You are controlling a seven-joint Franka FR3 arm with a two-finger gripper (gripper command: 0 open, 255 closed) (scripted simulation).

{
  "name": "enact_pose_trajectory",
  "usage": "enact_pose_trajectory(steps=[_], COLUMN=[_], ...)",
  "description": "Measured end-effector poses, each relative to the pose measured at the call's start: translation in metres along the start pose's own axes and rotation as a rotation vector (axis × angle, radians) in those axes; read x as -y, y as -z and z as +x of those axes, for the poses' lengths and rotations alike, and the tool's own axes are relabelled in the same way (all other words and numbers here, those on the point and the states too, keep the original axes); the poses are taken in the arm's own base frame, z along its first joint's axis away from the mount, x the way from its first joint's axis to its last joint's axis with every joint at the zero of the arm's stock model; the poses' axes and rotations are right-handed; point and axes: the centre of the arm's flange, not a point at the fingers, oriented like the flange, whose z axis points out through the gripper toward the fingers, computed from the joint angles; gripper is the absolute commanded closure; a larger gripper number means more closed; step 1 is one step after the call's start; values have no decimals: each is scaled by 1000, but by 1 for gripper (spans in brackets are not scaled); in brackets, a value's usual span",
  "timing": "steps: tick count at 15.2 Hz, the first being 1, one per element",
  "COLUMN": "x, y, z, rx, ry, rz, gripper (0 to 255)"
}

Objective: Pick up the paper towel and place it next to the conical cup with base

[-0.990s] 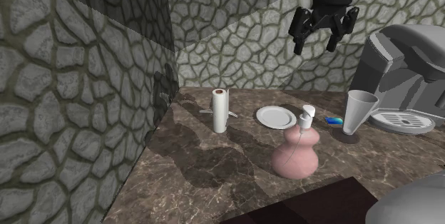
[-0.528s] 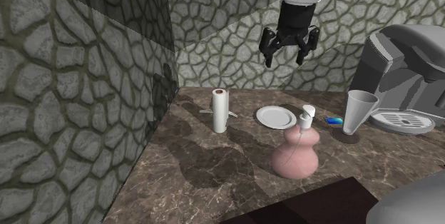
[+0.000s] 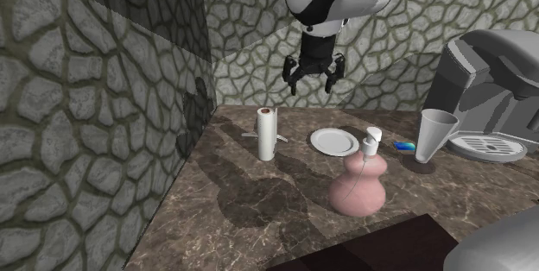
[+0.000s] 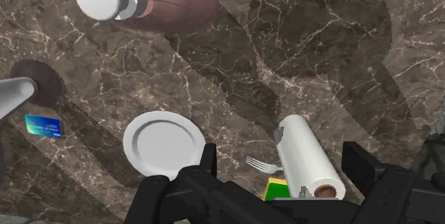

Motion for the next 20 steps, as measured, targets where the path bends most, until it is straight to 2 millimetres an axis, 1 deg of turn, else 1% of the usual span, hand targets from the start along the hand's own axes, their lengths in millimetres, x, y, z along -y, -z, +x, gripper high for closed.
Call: enact_pose_trajectory(steps=[1,5,7,11,13,16,20], x=[10,34,49,74,90,107,110], y=[-8,-46,-61,-95,-112,-135,-158], z=[6,36,46,78,98,113,119], rx=[-3,-12,-17,-26,-30,-36,-38], ry=[-7,-39,-54,-86,-102,-123,-128], rz=[-1,-6,-8,-12,-14,-16,-17], gripper=[0,0,0,0,0,0,0])
